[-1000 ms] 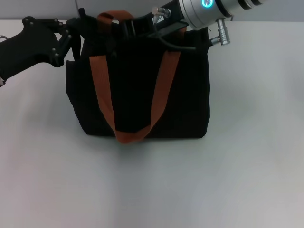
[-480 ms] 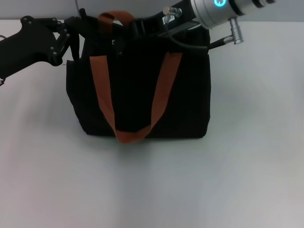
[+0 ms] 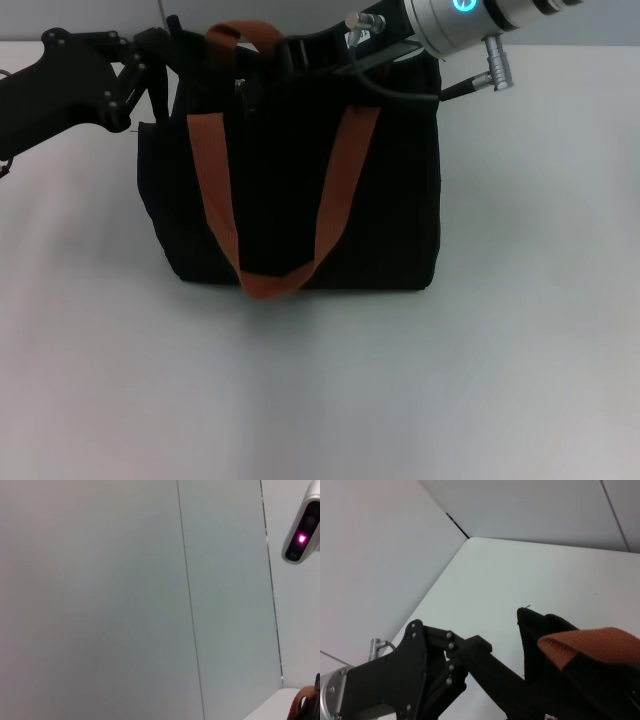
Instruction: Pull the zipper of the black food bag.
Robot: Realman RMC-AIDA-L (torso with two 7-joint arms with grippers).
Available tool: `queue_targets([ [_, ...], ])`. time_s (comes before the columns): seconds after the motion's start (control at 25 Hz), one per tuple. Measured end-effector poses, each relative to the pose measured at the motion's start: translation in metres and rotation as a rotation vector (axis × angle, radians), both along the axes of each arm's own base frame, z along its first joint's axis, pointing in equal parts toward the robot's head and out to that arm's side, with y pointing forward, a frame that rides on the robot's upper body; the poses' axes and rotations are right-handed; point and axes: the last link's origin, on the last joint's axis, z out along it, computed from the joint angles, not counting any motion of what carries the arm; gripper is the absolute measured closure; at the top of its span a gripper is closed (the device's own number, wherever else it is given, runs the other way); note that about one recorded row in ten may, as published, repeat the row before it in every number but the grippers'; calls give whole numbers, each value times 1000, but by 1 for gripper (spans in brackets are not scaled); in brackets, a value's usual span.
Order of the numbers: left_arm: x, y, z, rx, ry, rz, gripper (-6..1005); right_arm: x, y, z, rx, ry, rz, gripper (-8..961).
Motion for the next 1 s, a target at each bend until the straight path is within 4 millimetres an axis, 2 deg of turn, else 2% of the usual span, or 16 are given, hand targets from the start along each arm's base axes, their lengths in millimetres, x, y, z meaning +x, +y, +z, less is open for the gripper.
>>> queue_targets([
  [0.64,6,1,-1,-13,-20,-11,971,-11,-4,-12,-23,42,-9,699],
  [1.0,3,1,1,-7,-19,4,972,-10,-6,3,-13,34,11,694],
])
